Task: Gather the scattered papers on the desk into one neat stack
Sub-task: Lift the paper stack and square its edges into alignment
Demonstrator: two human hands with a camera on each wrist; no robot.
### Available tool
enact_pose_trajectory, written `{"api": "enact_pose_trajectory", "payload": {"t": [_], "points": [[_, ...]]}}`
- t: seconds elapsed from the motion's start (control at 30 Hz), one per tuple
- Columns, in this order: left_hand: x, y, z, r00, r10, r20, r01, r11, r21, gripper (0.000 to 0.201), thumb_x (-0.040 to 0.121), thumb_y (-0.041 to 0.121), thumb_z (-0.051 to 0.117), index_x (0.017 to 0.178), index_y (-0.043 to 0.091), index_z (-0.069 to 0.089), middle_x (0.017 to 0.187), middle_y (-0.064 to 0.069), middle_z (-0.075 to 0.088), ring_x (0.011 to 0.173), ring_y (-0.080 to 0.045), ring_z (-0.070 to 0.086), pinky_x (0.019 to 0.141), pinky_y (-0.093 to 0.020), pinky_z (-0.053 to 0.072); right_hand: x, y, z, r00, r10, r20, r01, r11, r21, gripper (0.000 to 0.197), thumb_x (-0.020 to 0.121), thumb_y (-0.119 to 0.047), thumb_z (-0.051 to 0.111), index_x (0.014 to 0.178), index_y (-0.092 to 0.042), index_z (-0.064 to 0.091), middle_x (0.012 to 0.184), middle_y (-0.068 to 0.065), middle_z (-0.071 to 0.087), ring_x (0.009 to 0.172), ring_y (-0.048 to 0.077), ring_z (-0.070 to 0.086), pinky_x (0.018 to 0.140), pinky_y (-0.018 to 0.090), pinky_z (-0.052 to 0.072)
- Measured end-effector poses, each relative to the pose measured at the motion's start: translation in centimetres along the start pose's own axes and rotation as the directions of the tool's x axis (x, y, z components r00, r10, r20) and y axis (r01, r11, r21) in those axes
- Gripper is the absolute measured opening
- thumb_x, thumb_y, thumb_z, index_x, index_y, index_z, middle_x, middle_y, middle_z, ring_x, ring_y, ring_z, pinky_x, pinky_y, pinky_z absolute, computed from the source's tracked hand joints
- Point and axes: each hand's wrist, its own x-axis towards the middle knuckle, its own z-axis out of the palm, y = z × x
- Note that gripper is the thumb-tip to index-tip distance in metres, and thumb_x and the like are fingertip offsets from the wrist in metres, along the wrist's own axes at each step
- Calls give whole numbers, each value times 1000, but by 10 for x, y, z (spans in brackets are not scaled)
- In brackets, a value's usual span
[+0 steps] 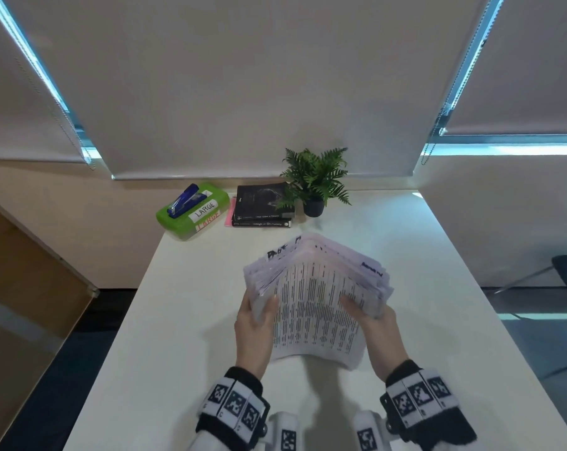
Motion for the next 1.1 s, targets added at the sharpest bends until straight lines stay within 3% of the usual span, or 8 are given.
{"api": "enact_pose_trajectory", "payload": {"t": [0.2,0.3,0.5,0.7,0.8,0.93,1.03,1.1], "points": [[-10,12,-7,995,95,17,-96,995,29,49,77,26,74,119,29,51,122,10,61,115,1,55,99,-25,41,-6,-16,-4,993,-88,84,88,996,8,49,70,-12,76,115,-21,60,107,-11,70,99,3,65,84,30,49],[5,14,-18,997,51,65,-53,998,24,47,72,14,78,105,35,53,110,14,63,99,8,58,94,-26,43,2,-14,-12,992,-38,118,43,998,-38,71,60,-23,86,124,-20,54,119,-2,65,101,8,66,93,40,48],[11,18,-2,996,80,-29,-80,997,-5,32,82,19,68,112,26,60,114,5,66,113,-15,60,98,-30,46,7,-13,5,998,-64,-1,63,997,-37,19,80,-13,70,97,-22,70,89,-7,76,88,13,69,95,46,49],[-2,10,-5,992,127,-3,-127,991,31,46,80,12,71,117,27,48,109,19,59,89,26,54,83,1,44,-1,-16,1,985,-167,36,166,986,23,38,73,-6,75,105,-20,62,100,-10,71,92,3,67,77,27,53],[7,2,-15,995,85,53,-88,995,49,47,76,7,74,102,37,50,108,11,63,89,15,60,76,-5,48,4,-11,-4,981,-191,35,191,982,10,48,72,-4,76,112,-23,56,113,-6,66,107,10,63,88,31,53],[19,-5,-13,998,49,43,-51,998,41,41,79,16,72,113,31,55,114,7,65,107,-6,61,93,-28,48,8,-5,-1,960,-271,-69,267,961,-67,46,82,-11,69,116,-33,48,115,-6,62,105,4,61,96,36,50],[27,-6,-11,999,39,30,-41,997,61,42,77,16,74,111,31,54,111,9,66,106,-11,62,96,-34,48,7,-9,-3,789,-612,-62,522,719,-459,68,85,-4,63,137,-33,30,128,4,44,109,-12,45,91,9,41],[32,-8,-13,999,8,33,-10,997,73,45,74,18,77,111,30,55,109,9,67,105,-12,63,96,-36,49,6,-15,-3,665,-741,95,584,436,-685,67,86,-7,62,141,-27,28,136,12,34,96,-5,43,80,13,45]]}}
